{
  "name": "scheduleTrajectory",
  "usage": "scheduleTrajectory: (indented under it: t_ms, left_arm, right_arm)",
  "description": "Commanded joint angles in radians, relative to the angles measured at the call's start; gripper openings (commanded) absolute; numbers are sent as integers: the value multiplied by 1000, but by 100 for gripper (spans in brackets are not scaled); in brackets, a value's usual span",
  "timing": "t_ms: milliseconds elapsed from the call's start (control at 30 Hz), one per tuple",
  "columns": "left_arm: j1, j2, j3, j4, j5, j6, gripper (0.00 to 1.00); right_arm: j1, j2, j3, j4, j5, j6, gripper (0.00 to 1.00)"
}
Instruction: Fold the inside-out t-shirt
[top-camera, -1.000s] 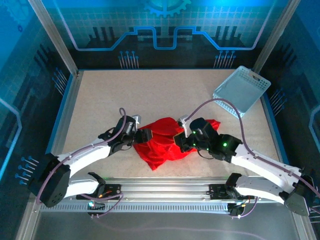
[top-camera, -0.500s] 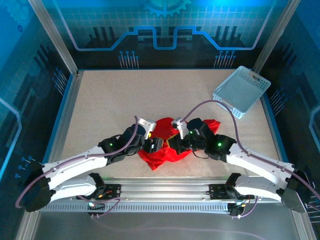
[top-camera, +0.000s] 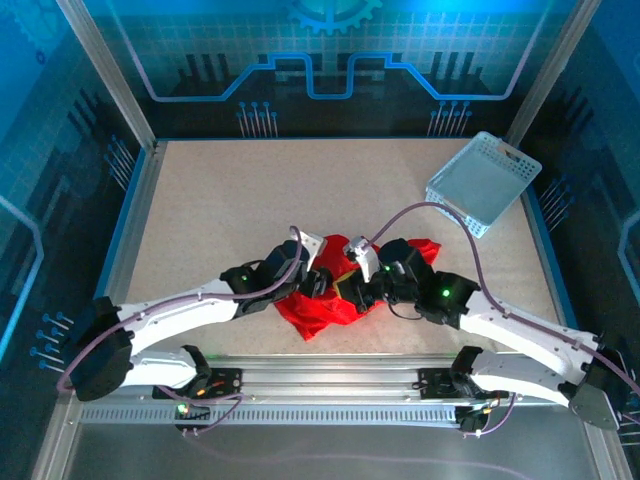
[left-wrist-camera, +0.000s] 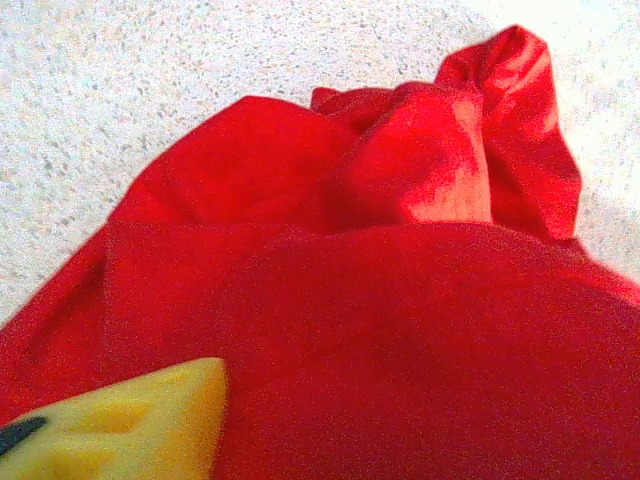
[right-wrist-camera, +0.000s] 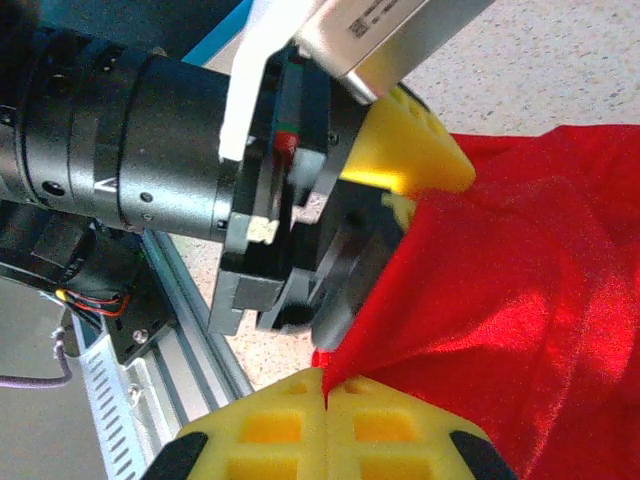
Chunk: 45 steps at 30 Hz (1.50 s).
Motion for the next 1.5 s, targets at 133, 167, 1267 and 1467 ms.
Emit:
scheduleTrajectory:
  t_ms: [133, 167, 1267, 1467]
  left_arm:
    - [7, 38, 54, 38, 11, -4, 6]
    - [8, 18, 46, 36, 19, -5, 2]
    - [219, -118, -31, 105, 626, -286, 0]
    - [224, -163, -45, 77, 674, -240, 0]
  right_arm:
    - [-13, -49, -31, -65, 151, -20, 0]
    - [-20, -48, -36, -71, 169, -22, 0]
    - [169, 251, 119, -85, 518, 49, 78]
    - [53, 283, 105, -2, 396, 62, 49]
